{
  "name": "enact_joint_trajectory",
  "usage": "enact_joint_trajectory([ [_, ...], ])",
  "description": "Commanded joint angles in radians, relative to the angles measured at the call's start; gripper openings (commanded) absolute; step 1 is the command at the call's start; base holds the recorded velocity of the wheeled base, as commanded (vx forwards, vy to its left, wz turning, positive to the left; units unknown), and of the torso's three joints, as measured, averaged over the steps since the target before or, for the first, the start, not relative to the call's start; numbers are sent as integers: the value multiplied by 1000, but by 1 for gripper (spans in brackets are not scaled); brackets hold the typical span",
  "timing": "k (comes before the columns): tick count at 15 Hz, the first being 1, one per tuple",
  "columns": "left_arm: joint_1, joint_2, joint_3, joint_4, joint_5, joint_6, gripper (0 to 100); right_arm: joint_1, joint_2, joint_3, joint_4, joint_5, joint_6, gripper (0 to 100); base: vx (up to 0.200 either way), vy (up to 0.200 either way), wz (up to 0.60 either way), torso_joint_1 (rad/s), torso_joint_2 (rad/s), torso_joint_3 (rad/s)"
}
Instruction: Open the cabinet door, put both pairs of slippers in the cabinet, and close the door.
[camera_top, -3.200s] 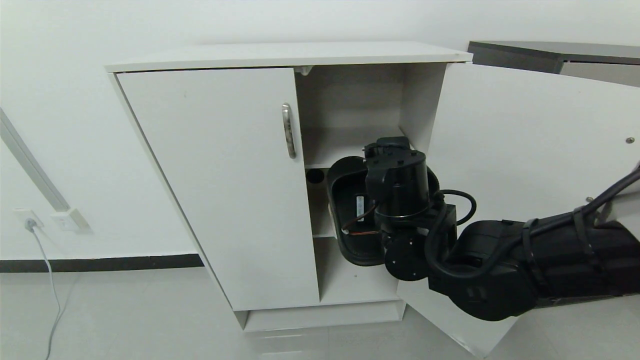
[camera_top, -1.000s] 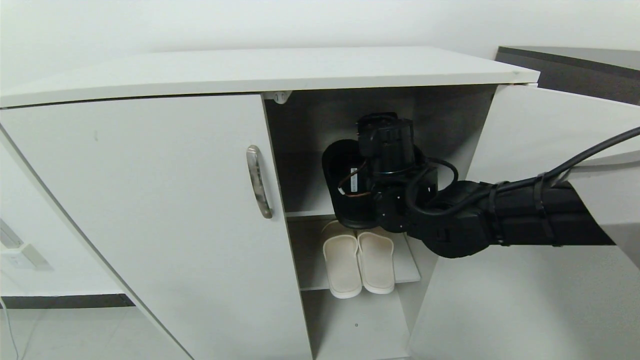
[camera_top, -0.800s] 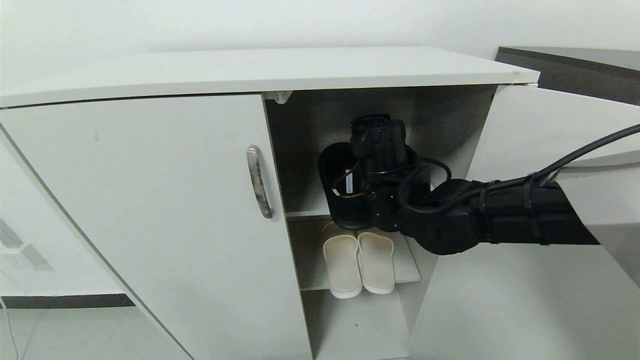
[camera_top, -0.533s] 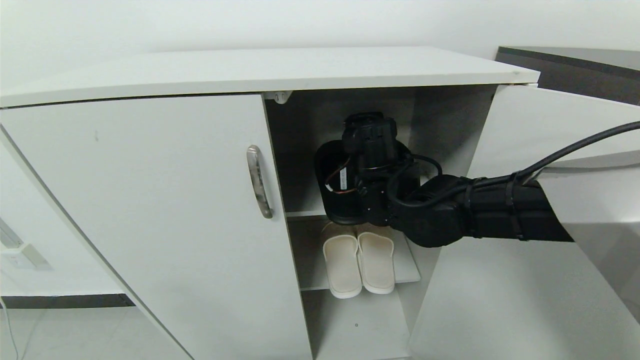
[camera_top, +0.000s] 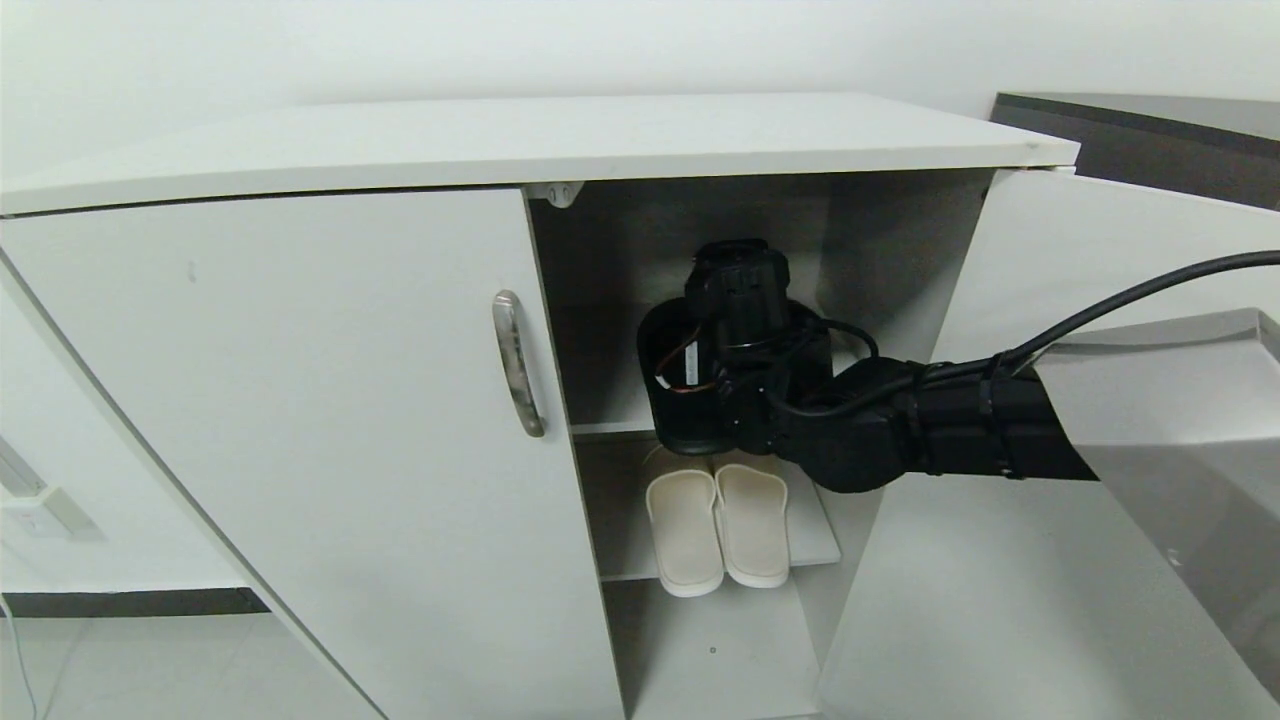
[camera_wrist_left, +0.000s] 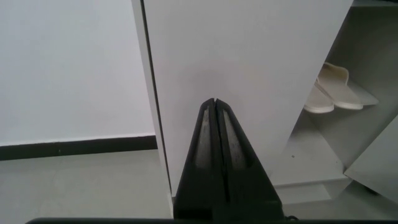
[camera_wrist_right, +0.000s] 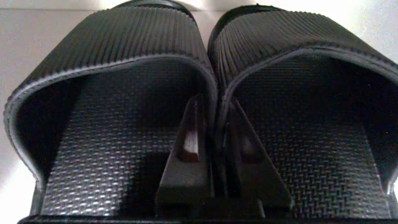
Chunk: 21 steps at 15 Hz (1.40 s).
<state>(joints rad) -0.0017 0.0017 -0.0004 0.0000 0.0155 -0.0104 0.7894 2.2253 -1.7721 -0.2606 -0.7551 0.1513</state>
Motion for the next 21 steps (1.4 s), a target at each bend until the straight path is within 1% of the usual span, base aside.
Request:
enact_joint_trajectory([
  [1,0,0,-1,0,0,-2,0,2,-1,5,0,-1,5,100,0,0,0,0,0,0],
  [3,0,1,0,0,0,-2,0,8,-29,31,0,-3,7,100,0,0,0,0,0,0],
  [5,0,0,0,0,0,-2,0,25,-88,94,0,-6,7,100,0,0,0,0,0,0],
  [10,0,0,0,0,0,-2,0,103,-293,332,-6,-10,31,100,0,0,0,0,0,0],
  [12,0,0,-1,0,0,-2,0,139,-380,454,-29,-4,40,100,0,0,0,0,0,0],
  [13,0,0,0,0,0,-2,0,154,-415,522,-65,3,42,100,0,0,0,0,0,0],
  [14,0,1,-1,0,0,-2,0,159,-431,562,-91,5,40,100,0,0,0,0,0,0],
  [15,0,1,-1,0,0,-2,0,169,-454,658,-193,20,39,100,0,0,0,0,0,0],
  [16,0,0,-1,0,0,-2,0,169,-457,720,-276,40,34,100,0,0,0,0,0,0],
  [18,0,1,0,0,0,-2,0,171,-464,803,-399,66,21,100,0,0,0,0,0,0],
  [19,0,0,0,0,0,-2,0,172,-472,830,-433,85,7,0,0,0,0,0,0,0],
  [21,0,0,0,0,0,0,0,182,-484,841,-451,97,-18,0,0,0,0,0,0,0],
])
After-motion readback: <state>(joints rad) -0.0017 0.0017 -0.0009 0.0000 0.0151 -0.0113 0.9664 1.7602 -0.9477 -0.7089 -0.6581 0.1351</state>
